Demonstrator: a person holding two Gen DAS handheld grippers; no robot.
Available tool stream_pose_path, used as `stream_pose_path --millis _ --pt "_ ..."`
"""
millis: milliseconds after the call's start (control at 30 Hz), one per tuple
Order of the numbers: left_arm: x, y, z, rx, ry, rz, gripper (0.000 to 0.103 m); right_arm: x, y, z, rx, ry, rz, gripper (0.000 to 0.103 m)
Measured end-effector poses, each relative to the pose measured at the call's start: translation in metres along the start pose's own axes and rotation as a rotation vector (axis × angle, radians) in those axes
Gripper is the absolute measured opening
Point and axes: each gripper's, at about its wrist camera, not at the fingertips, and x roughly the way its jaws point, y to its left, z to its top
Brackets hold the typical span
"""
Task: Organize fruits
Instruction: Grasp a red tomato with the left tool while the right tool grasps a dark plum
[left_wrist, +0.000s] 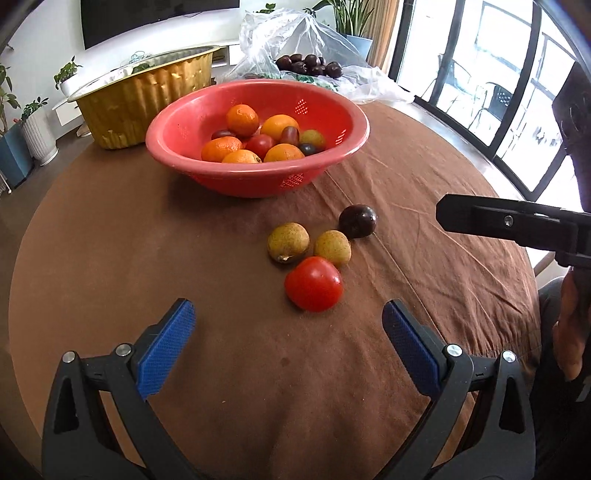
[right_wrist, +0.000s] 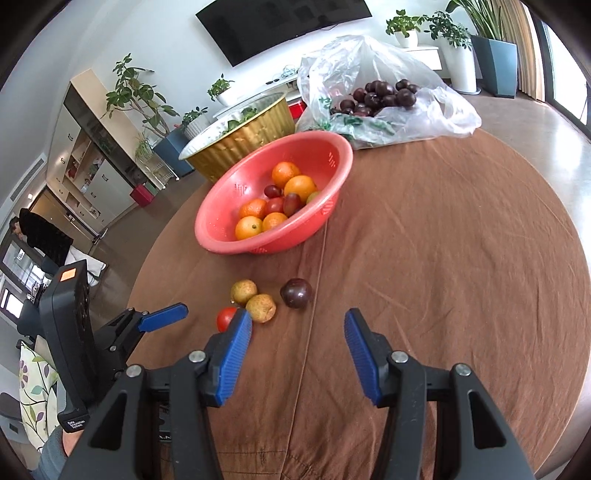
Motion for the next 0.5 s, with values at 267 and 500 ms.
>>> stream_pose_path --millis 267,500 --pt "0.014 -0.002 0.004 0.010 0.020 -0.023 0.062 0.007 -0.004 -0.006 -0.006 0.009 -0.001 0.057" --pt "0.015 -0.002 0.007 0.009 0.012 -0.027 0.044 0.011 -0.008 -0.008 -0.002 0.016 -0.009 0.057"
